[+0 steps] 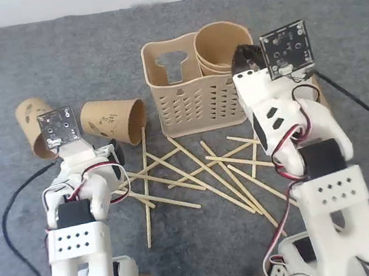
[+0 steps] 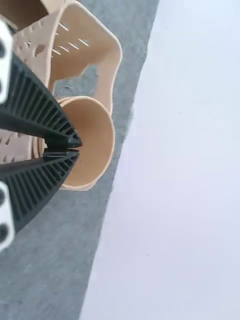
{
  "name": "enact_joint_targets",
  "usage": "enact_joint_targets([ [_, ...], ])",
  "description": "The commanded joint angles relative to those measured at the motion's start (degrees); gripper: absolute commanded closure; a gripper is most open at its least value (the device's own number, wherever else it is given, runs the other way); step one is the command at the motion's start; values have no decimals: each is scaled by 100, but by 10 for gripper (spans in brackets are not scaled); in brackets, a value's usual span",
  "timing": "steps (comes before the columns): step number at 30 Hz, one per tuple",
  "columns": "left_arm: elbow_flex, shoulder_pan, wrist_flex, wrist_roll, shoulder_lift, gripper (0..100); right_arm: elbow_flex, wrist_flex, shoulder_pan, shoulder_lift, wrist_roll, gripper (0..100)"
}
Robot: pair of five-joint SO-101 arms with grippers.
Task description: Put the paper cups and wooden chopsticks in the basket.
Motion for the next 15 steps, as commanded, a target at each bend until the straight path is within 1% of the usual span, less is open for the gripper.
enact_joint_targets([
  [1, -75, -44, -132, -44, -185, 855, -888, 1235, 453, -295, -62, 991],
  [3, -75, -44, -132, -44, -185, 855, -1143, 1648, 822, -268, -88, 991],
  [5, -75, -44, -132, -44, -185, 855, -1398, 2000, 1200, -119, -352, 991],
  [9, -66, -44, -132, -44, -185, 855, -2031, 2492, 1842, 760, -677, 991],
  [13, -48, -44, -158, -44, -185, 855, -2919, 2905, 1956, 2264, -695, 991],
  [15, -31, -44, -237, -44, -185, 855, -3552, 3213, 1965, 3073, -835, 991],
])
